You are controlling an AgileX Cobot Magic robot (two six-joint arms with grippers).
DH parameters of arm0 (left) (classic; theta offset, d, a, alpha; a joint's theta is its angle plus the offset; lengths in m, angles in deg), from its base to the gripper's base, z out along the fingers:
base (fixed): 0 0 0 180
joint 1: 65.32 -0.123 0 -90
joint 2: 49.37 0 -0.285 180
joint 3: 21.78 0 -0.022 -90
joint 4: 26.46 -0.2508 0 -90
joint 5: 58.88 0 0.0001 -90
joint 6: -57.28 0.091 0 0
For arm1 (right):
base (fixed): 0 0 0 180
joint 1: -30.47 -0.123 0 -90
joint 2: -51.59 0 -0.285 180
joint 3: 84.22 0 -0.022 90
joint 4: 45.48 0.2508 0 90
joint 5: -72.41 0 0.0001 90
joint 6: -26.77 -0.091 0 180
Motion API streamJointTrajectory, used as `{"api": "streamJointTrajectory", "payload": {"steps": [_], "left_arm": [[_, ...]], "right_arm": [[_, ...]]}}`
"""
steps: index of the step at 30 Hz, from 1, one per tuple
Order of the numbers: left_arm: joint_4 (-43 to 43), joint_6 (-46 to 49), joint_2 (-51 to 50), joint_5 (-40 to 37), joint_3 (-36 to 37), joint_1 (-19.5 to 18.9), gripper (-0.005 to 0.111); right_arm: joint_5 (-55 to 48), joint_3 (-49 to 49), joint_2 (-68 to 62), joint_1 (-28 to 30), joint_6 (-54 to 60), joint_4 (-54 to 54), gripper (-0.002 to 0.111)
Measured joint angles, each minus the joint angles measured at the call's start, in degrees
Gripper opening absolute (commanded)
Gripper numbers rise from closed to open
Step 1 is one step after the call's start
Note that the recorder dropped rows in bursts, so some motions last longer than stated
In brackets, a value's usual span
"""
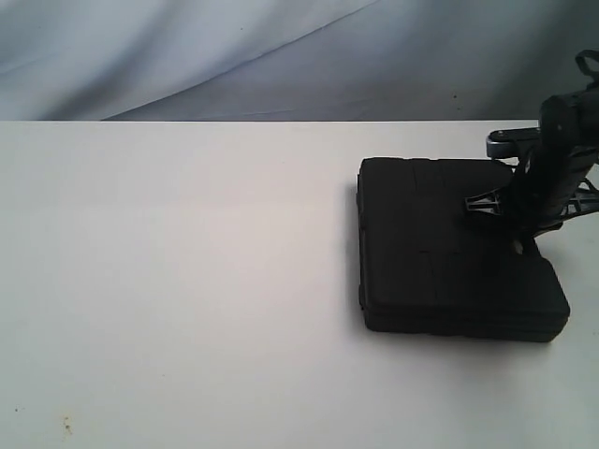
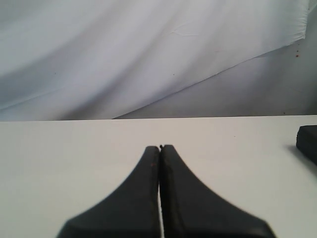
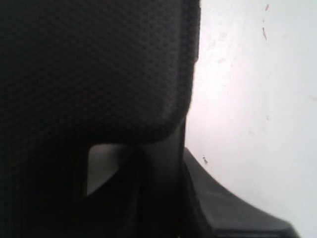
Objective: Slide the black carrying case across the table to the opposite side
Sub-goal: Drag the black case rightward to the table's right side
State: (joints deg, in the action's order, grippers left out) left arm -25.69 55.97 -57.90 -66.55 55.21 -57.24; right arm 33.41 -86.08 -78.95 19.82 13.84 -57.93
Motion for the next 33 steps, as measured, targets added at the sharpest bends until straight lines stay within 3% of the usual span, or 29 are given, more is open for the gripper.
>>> {"api": "streamJointTrajectory", "payload": {"steps": [11, 21, 33], "left_arm": [[0.00, 0.00, 0.00, 0.00, 0.00, 0.00, 0.000], [0.00, 0.00, 0.00, 0.00, 0.00, 0.00, 0.000], [0.00, 0.00, 0.00, 0.00, 0.00, 0.00, 0.000]], "right_arm": [[0.00, 0.00, 0.00, 0.63, 1.05, -0.32, 0.000], [-0.14, 0.25, 0.46, 0.76, 1.30, -0.88, 0.033], [-2.67, 0.89, 2.57, 0.91, 1.07, -0.40, 0.034]]}}
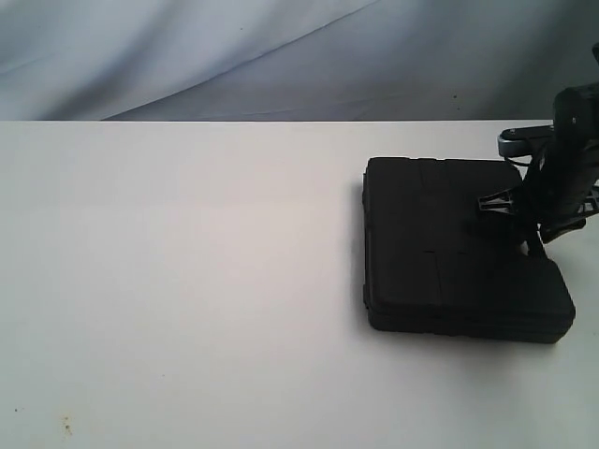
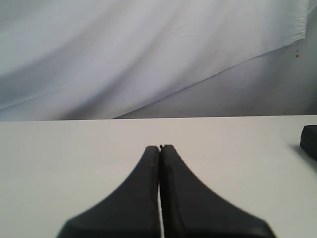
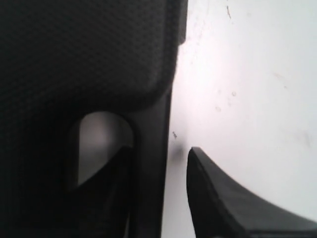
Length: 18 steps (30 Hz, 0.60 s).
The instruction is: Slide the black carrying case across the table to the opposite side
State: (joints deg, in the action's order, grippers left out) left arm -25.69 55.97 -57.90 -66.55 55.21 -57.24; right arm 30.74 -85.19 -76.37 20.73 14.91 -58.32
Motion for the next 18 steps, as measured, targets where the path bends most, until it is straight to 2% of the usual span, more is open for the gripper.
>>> {"api": "streamJointTrajectory", "payload": {"steps": [18], "left_arm": [[0.00, 0.00, 0.00, 0.00, 0.00, 0.00, 0.000]], "right_arm": [[-4.73, 0.00, 8.13, 0.00, 0.00, 2.28, 0.034]]}}
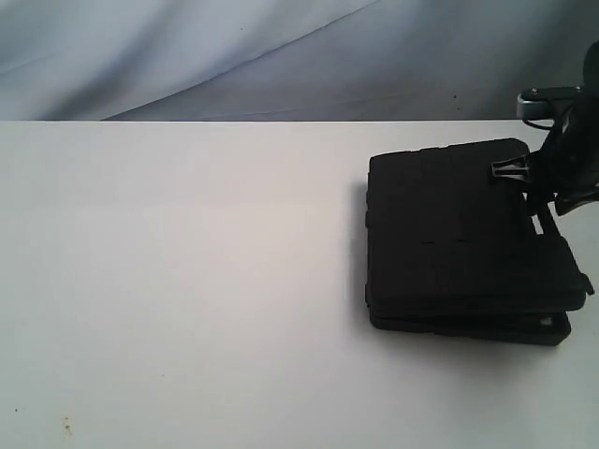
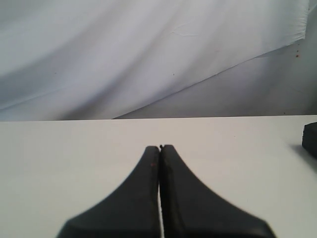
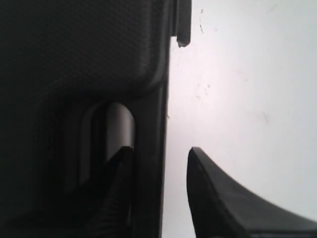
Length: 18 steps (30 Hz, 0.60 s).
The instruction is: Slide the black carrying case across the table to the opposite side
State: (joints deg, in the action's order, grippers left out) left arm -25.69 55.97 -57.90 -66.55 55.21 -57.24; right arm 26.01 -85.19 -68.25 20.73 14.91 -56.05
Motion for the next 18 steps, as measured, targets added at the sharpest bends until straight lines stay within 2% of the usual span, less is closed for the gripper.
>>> {"api": "streamJointTrajectory", "payload": {"steps": [5, 9, 11, 13, 15, 18], "left_arm": [[0.00, 0.00, 0.00, 0.00, 0.00, 0.00, 0.000], [0.00, 0.00, 0.00, 0.00, 0.00, 0.00, 0.000], [0.00, 0.00, 0.00, 0.00, 0.00, 0.00, 0.000], [0.00, 0.00, 0.00, 0.00, 0.00, 0.00, 0.000], [0.00, 0.00, 0.00, 0.00, 0.00, 0.00, 0.000], [0.00, 0.00, 0.00, 0.00, 0.00, 0.00, 0.000]], "right_arm": [[-1.16, 0.00, 4.11, -0.10, 0.00, 0.73, 0.034], [-2.34, 0.00, 5.23, -0.10, 0.00, 0.63, 0.048], [-2.56, 0.00, 5.23, -0.10, 0.00, 0.63, 0.049], [-2.78, 0.00, 5.23, -0.48, 0.00, 0.63, 0.047], [-2.80, 0.00, 5.61, -1.11, 0.00, 0.74, 0.039], [-2.44, 0.79, 7.75, -2.13, 0.00, 0.96, 0.019]]}}
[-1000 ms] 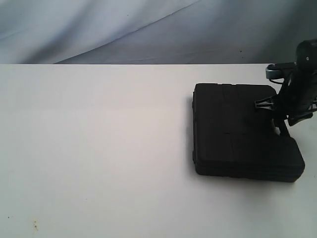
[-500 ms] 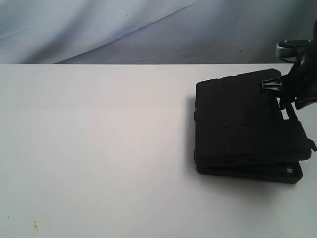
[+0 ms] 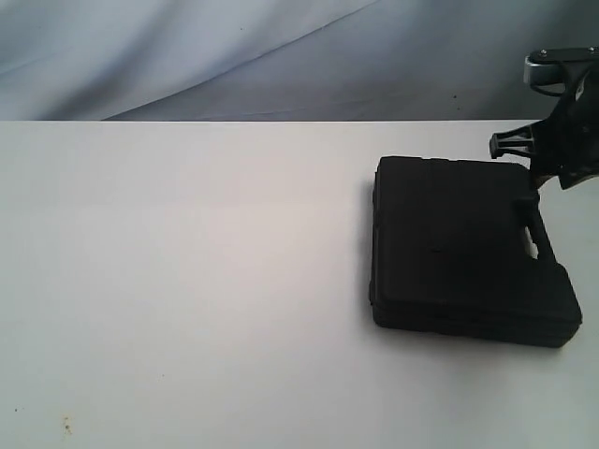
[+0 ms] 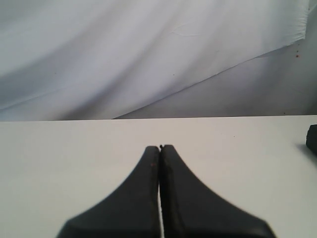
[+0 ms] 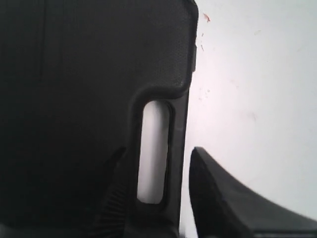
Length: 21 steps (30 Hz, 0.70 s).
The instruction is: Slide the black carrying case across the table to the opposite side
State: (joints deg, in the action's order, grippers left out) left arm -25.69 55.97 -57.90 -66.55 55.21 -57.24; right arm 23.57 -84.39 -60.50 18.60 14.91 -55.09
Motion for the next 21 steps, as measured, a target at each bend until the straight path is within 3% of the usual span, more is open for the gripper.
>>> {"api": "streamJointTrajectory", "payload": {"steps": [5, 21], "left_arm": [[0.00, 0.00, 0.00, 0.00, 0.00, 0.00, 0.000], [0.00, 0.00, 0.00, 0.00, 0.00, 0.00, 0.000]], "right_arm": [[5.82, 6.81, 6.29, -0.09, 0.00, 1.98, 0.000], [15.28, 25.69, 28.37, -0.09, 0.00, 2.73, 0.000]]}}
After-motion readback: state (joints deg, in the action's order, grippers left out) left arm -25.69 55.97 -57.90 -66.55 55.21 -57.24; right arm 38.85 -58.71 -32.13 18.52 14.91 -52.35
